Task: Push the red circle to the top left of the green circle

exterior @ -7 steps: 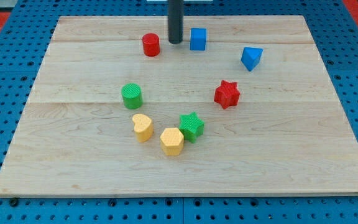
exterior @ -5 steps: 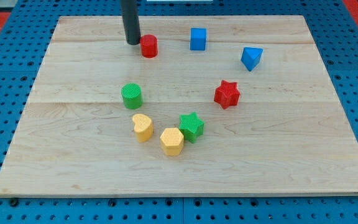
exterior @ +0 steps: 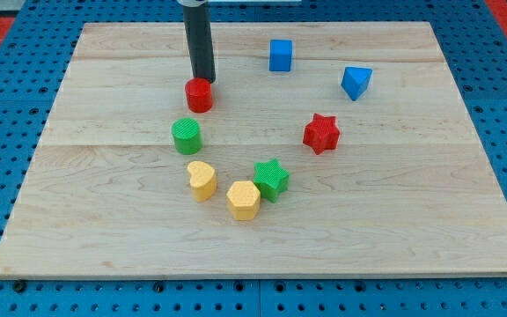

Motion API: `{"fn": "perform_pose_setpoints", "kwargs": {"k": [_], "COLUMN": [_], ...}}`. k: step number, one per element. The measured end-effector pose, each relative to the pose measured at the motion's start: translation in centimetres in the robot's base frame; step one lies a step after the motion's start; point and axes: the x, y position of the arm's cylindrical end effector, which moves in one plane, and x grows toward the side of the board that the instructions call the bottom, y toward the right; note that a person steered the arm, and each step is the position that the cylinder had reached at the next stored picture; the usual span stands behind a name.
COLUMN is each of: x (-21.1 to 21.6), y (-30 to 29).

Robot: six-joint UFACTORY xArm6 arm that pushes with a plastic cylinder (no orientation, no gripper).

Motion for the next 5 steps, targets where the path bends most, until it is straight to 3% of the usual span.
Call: {"fn": "perform_pose_setpoints", "kwargs": {"k": [1,2,3,5], "x": [-0.1,3.5,4.8,3.4], "y": [5.0,10.3,6.6,-0.7]}}
